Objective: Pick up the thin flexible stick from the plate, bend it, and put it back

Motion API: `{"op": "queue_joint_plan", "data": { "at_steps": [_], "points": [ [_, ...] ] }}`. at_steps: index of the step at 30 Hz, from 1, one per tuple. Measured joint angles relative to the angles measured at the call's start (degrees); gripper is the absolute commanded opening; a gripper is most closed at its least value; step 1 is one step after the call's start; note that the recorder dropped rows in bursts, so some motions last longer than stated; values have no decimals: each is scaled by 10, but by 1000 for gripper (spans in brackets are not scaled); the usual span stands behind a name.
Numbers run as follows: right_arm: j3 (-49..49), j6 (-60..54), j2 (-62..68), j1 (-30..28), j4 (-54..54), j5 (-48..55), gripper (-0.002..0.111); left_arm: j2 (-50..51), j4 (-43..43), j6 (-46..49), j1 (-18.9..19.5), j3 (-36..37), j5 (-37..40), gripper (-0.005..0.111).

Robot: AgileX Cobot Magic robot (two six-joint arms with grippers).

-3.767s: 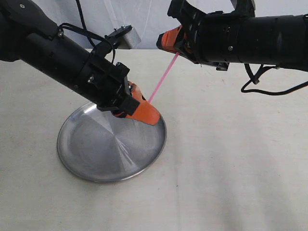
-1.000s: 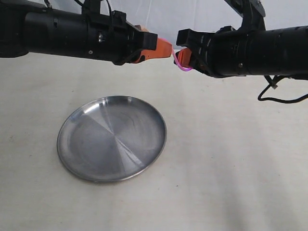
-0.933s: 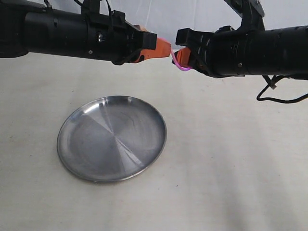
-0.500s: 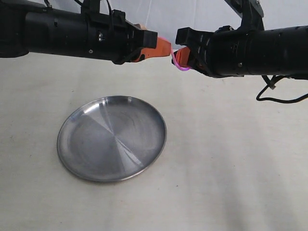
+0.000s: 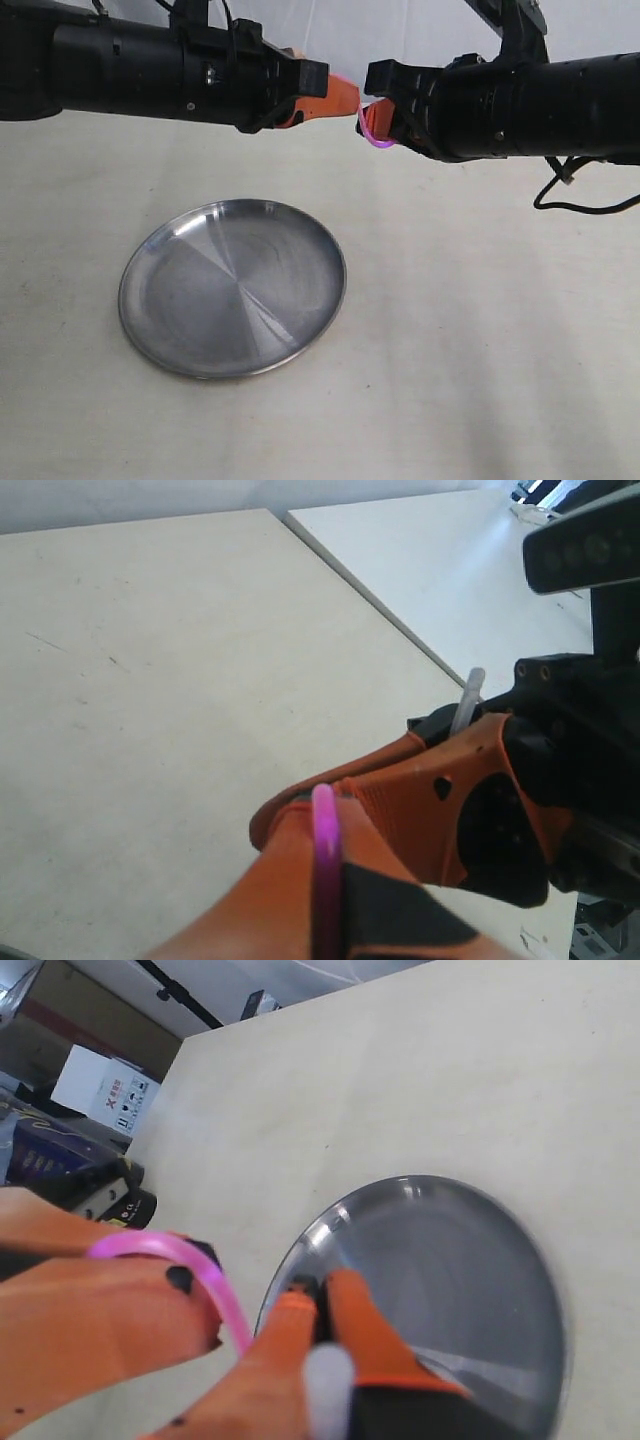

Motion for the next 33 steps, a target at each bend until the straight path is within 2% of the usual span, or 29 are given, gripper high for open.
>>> {"op": "queue_joint_plan", "data": {
  "at_steps": [18, 24, 33],
  "points": [
    [-1, 13, 0, 1, -30, 10, -1, 0, -27, 19, 0, 6, 27, 0],
    [-1, 16, -3, 39, -38, -38, -1, -1, -29, 28, 0, 7, 32, 0],
    [-1, 26, -3, 47, -39, -47, -1, -1, -25, 34, 0, 7, 25, 0]
  ]
}}
